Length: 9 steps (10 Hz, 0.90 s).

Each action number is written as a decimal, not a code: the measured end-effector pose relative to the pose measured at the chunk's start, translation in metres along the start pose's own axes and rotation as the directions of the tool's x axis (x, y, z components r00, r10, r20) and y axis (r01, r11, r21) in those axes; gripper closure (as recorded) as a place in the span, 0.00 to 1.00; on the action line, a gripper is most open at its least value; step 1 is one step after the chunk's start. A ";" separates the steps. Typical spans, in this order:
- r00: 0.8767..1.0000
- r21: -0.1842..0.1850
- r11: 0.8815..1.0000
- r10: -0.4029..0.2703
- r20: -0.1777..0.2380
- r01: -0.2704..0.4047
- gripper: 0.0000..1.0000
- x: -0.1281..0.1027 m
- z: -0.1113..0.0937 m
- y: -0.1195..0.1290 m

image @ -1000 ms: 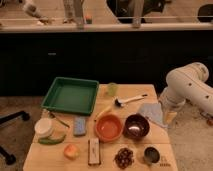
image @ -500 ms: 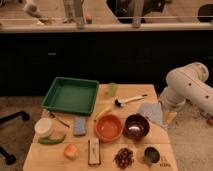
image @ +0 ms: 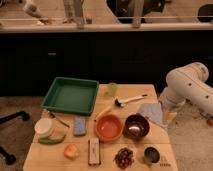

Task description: Place eraser in paper cup

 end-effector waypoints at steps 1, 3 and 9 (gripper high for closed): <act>1.000 0.000 1.000 0.000 0.000 0.000 0.20 0.000 0.000 0.000; 1.000 0.000 1.000 0.000 0.000 0.000 0.20 0.000 0.000 0.000; 1.000 0.004 1.000 -0.027 0.003 0.027 0.20 -0.002 0.000 0.003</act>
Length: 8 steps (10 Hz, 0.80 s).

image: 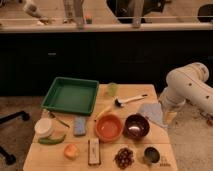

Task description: Place eraser in paper cup

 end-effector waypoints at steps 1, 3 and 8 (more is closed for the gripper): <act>0.998 0.002 0.998 -0.065 0.003 0.065 0.20 -0.007 0.000 0.005; 0.956 0.008 0.956 -0.294 -0.015 0.294 0.20 -0.028 0.000 0.020; 0.803 0.004 0.803 -0.596 -0.030 0.596 0.20 -0.061 0.003 0.056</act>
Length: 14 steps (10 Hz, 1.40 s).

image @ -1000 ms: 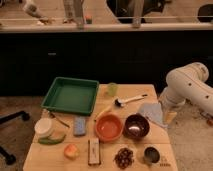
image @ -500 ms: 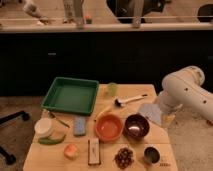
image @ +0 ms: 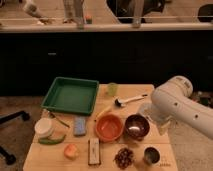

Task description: Place eraser in paper cup

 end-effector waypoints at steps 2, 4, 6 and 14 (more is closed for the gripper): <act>0.979 0.025 0.979 -0.201 0.025 0.200 0.20 -0.021 -0.002 0.011; 0.943 0.046 0.943 -0.332 0.034 0.331 0.20 -0.033 -0.004 0.020; 0.923 0.058 0.923 -0.382 0.037 0.380 0.20 -0.039 -0.005 0.022; 0.645 0.149 0.633 -0.763 -0.047 0.759 0.20 -0.100 -0.018 0.030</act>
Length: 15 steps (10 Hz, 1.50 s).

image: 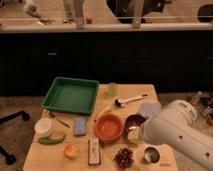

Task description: Place eraser in paper cup

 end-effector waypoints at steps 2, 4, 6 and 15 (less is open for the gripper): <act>0.983 0.016 0.983 -0.181 -0.011 0.181 0.20 -0.029 -0.002 -0.022; 0.953 -0.003 0.954 -0.301 -0.009 0.301 0.20 -0.051 0.009 -0.044; 0.930 -0.022 0.929 -0.369 0.004 0.369 0.20 -0.061 0.022 -0.058; 0.871 -0.070 0.868 -0.489 0.043 0.491 0.20 -0.081 0.059 -0.087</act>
